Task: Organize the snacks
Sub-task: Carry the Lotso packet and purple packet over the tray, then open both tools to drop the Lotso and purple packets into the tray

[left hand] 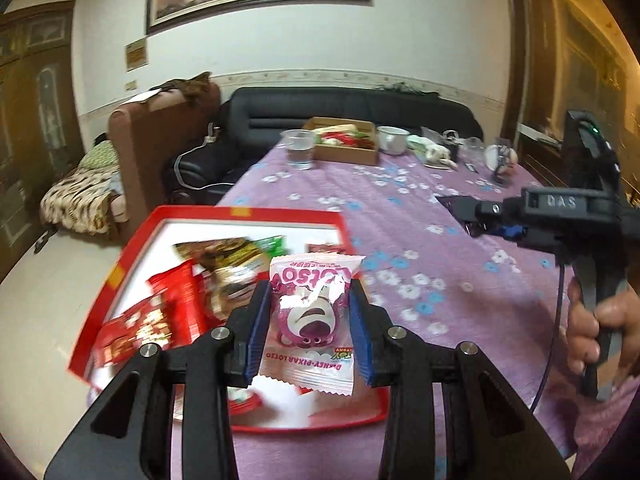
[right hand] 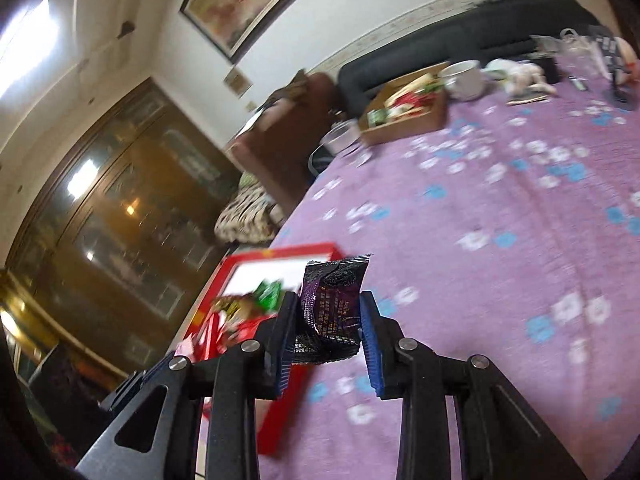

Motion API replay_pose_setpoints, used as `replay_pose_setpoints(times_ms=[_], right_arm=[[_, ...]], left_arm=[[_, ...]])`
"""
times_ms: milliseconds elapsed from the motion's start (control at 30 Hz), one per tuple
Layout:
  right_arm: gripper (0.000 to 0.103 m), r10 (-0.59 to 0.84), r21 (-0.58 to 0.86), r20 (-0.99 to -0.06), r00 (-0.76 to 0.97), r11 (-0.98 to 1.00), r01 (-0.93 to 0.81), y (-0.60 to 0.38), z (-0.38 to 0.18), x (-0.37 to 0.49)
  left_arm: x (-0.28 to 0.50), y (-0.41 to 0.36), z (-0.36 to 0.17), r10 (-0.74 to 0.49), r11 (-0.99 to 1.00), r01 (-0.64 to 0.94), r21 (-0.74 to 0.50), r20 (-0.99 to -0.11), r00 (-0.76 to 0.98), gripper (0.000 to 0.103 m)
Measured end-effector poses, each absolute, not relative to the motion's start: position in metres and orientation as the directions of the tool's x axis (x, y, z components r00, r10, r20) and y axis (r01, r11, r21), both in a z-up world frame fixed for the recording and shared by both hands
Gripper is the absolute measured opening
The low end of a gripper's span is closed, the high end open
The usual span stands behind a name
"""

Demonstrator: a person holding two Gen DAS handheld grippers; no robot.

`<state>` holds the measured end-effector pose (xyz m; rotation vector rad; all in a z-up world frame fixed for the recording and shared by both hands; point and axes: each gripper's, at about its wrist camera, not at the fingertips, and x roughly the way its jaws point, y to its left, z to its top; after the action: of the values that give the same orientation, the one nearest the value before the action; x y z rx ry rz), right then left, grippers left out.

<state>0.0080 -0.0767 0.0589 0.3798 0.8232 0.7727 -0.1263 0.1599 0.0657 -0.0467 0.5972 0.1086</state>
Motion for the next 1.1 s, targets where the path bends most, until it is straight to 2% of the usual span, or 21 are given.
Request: replay_pose_setpoints(times_ms=[367, 967, 1067, 1100], right_arm=[[0.030, 0.781, 0.537, -0.522, 0.344, 0.614, -0.579, 0.008, 0.045, -0.033], [0.033, 0.795, 0.526, -0.534, 0.288, 0.579, -0.623, 0.074, 0.029, 0.008], [0.033, 0.791, 0.512, -0.547, 0.275, 0.576, -0.637, 0.077, 0.025, 0.011], [0.034, 0.797, 0.523, -0.539, 0.272, 0.570, -0.634, 0.074, 0.025, 0.011]], left_arm=[[-0.135, 0.193, 0.051, 0.173, 0.976, -0.218, -0.007, -0.585, 0.792, 0.035], [-0.065, 0.235, 0.036, 0.278, 0.949, -0.308, 0.067, -0.636, 0.720, 0.035], [-0.058, 0.233, 0.031, 0.270, 0.951, -0.301, 0.064, -0.645, 0.714, 0.039], [-0.057, 0.231, 0.029, 0.283, 0.947, -0.313, 0.071, -0.646, 0.709, 0.046]])
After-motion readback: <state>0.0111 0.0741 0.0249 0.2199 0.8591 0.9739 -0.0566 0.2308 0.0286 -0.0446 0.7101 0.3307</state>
